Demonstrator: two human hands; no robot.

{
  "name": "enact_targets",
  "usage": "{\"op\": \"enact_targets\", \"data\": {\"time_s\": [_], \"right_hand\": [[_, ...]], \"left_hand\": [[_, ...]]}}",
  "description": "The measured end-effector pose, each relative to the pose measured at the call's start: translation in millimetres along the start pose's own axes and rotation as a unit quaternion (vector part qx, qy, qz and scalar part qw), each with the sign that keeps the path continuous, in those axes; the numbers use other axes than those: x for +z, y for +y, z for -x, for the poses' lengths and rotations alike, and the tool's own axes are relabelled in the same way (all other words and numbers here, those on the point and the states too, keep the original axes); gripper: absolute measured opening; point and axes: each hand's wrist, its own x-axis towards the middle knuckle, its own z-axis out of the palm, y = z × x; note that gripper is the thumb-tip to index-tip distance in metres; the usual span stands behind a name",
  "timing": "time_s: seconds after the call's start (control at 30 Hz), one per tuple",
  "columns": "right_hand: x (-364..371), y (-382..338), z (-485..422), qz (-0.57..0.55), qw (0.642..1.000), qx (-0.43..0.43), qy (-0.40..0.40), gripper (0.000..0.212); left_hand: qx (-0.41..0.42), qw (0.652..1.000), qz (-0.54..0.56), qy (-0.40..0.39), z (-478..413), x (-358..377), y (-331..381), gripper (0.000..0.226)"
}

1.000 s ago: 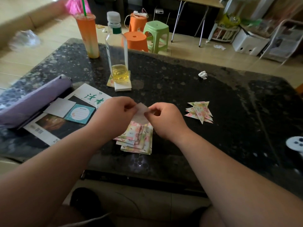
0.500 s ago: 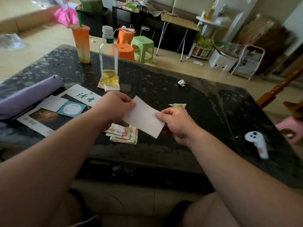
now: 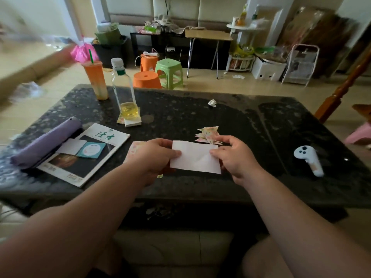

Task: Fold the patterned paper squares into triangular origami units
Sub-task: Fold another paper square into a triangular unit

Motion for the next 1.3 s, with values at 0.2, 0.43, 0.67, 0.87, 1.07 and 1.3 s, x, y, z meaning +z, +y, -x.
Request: {"op": "enact_targets", "data": {"time_s": [0.2,0.43,0.67,0.87,1.07,1.3], "right_hand": [[-1,21,-33,-0.002,1.0,0.009,0.0,0.033],[18,44,-82,0.036,0.994,0.095,-0.035,0.017],[28,56,-114,0.047,0.986,0.15,-0.047,0.009],[13,55,-119,0.114,0.981,0.049,-0.152,0.04],[1,70,-111,0.253,0.945,-0.12,-0.167,0.039],[-4,71,-105,0.314,0.886,-0.302,-0.161,0.058]], "left_hand": [[0.073,0.985,-0.137,0.069,-20,13,-9,0.047],[0.298,0.788,-0.528,-0.108,-56,7,-22,0.067],[0.45,0.747,-0.489,-0.027,-110,13,-41,0.009],[0.357,0.85,-0.388,0.009,-131,-4,-44,0.028],[0.258,0.928,-0.267,-0.026,-131,-8,-47,0.037],[0.158,0.983,-0.016,-0.09,-133,2,-42,0.035]]}}
